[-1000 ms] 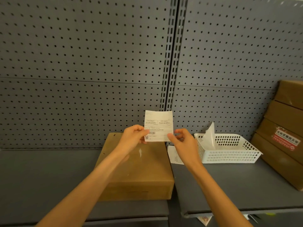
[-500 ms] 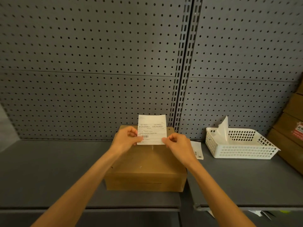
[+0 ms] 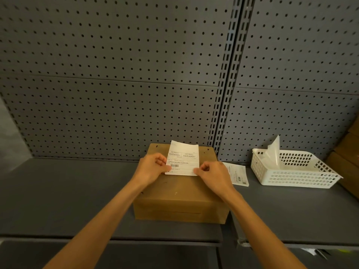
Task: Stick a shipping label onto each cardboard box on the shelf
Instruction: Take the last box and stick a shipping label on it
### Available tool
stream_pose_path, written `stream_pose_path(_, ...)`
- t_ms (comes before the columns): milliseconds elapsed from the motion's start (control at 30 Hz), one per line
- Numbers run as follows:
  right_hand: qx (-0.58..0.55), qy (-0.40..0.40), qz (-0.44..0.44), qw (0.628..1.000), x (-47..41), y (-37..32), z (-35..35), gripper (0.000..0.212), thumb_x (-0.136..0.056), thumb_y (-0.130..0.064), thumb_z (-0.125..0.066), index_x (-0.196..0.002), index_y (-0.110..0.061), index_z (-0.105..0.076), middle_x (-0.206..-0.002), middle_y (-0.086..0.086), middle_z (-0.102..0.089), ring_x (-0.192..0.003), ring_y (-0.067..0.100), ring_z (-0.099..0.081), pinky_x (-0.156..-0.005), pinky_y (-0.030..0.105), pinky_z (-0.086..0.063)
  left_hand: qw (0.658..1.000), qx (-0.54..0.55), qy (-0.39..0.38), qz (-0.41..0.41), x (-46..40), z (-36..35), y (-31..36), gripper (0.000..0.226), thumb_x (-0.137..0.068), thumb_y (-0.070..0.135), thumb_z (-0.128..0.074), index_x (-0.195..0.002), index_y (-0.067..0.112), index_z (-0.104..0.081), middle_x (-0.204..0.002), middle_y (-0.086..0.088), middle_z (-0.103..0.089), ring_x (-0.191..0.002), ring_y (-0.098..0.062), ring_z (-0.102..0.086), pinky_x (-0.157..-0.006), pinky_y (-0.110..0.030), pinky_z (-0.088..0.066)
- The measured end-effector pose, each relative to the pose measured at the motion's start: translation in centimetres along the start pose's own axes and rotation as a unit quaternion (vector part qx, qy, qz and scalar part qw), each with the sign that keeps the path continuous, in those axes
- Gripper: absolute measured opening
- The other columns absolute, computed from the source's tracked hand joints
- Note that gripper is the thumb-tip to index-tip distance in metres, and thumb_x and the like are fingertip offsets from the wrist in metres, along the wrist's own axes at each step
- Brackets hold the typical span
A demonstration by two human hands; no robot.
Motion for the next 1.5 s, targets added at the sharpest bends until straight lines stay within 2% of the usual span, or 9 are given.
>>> stream_pose_path(100, 0.008, 0.001, 0.002, 1.000, 0.0, 0.2, -0.2, 0.019, -0.085, -0.039, -0.066, -0.074, -0.023, -0.065, -0.076, -0.010, -0.063, -0.098, 0.023, -0.059, -0.088, 0.045, -0.050, 1.000, -0.003, 0.000, -0.001, 0.1, 0.0, -0.1, 0.017, -0.076, 0.016, -0.077, -0.084, 0.020, -0.062, -0.086, 0.001, -0.066, -0.079, -0.012, -0.061, -0.077, -0.025, -0.051)
stream_pose_path(300, -0.016, -0.002, 0.000, 1.000, -0.2, 0.4, -0.1, 0.018, -0.085, -0.038, -0.066, -0.071, -0.026, -0.063, -0.077, -0.010, -0.066, -0.093, 0.021, -0.060, -0.084, 0.045, -0.052, 0.999, -0.035, 0.001, -0.028, 0.4, -0.5, 0.3, 0.025, -0.073, 0.013, -0.080, -0.081, 0.021, -0.058, -0.079, 0.007, -0.063, -0.069, -0.004, -0.057, -0.066, -0.015, -0.047)
stream_pose_path(733, -0.052, 0.004, -0.010, 0.999, -0.2, 0.7, -0.2, 0.020, -0.084, -0.037, -0.066, -0.072, -0.021, -0.068, -0.077, -0.009, -0.068, -0.092, 0.021, -0.060, -0.088, 0.047, -0.049, 0.993, -0.112, -0.017, -0.023, -0.1, -0.5, 0.1, 0.023, -0.076, 0.023, -0.077, -0.087, 0.023, -0.056, -0.077, 0.011, -0.057, -0.067, -0.003, -0.053, -0.057, -0.015, -0.036)
stream_pose_path(833, -0.062, -0.005, -0.011, 0.998, -0.2, 0.5, -0.1, 0.021, -0.087, -0.034, -0.064, -0.075, -0.017, -0.069, -0.079, -0.005, -0.069, -0.086, 0.018, -0.062, -0.090, 0.046, -0.048, 0.993, -0.114, -0.023, -0.025, -0.3, -0.5, -0.2, 0.018, -0.079, 0.023, -0.075, -0.088, 0.022, -0.059, -0.079, 0.010, -0.058, -0.070, -0.004, -0.053, -0.060, -0.017, -0.039)
stream_pose_path(933, -0.063, -0.008, -0.012, 0.998, -0.2, 0.3, 0.0, 0.021, -0.088, -0.033, -0.063, -0.073, -0.019, -0.068, -0.080, -0.005, -0.069, -0.084, 0.016, -0.062, -0.091, 0.045, -0.048, 0.993, -0.115, -0.012, -0.033, -0.4, -0.6, -0.5, 0.013, -0.083, 0.022, -0.071, -0.093, 0.018, -0.064, -0.088, 0.002, -0.062, -0.079, -0.011, -0.055, -0.070, -0.022, -0.044)
stream_pose_path(1067, -0.061, -0.010, -0.013, 0.998, 0.0, 0.0, 0.1, 0.022, -0.089, -0.031, -0.063, -0.068, -0.024, -0.064, -0.080, -0.006, -0.069, -0.081, 0.015, -0.063, -0.089, 0.043, -0.049, 0.991, -0.124, 0.007, -0.043, -0.2, -0.7, -0.5, 0.013, -0.085, 0.022, -0.069, -0.096, 0.016, -0.065, -0.094, 0.001, -0.059, -0.079, -0.008, -0.052, -0.062, -0.014, -0.037)
stream_pose_path(1200, -0.066, -0.010, -0.017, 0.998, 0.1, 0.1, 0.1, 0.023, -0.088, -0.031, -0.063, -0.067, -0.022, -0.064, -0.079, -0.006, -0.069, -0.079, 0.015, -0.063, -0.088, 0.043, -0.050, 0.990, -0.133, 0.018, -0.048, -0.1, -0.6, -0.4, 0.021, -0.083, 0.024, -0.070, -0.102, 0.015, -0.065, -0.096, 0.000, -0.056, -0.080, -0.009, -0.051, -0.061, -0.014, -0.035)
stream_pose_path(1333, -0.061, -0.009, -0.022, 0.998, 0.2, 0.2, 0.1, 0.022, -0.087, -0.033, -0.063, -0.069, -0.022, -0.066, -0.078, -0.006, -0.069, -0.079, 0.015, -0.063, -0.090, 0.045, -0.048, 0.988, -0.147, 0.038, -0.043, 0.1, -0.1, -0.5, 0.049, -0.080, 0.032, -0.073, -0.123, 0.013, -0.058, -0.101, 0.002, -0.053, -0.088, -0.010, -0.050, -0.074, -0.021, -0.038)
stream_pose_path(1500, -0.063, -0.009, -0.025, 0.998, 0.3, 0.2, 0.0, 0.022, -0.088, -0.034, -0.063, -0.069, -0.022, -0.066, -0.078, -0.006, -0.069, -0.078, 0.014, -0.063, -0.090, 0.044, -0.049, 0.980, -0.162, 0.059, -0.097, 1.0, -0.2, 0.2, 0.044, -0.083, 0.029, -0.070, -0.123, 0.015, -0.057, -0.108, 0.004, -0.052, -0.094, -0.007, -0.049, -0.081, -0.019, -0.040)
Point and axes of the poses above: each hand's wrist, its own x-axis away from the middle knuckle, its own z-axis out of the back of the hand, y = z × x, the point moved 5 cm from there along -x, towards the middle knuckle
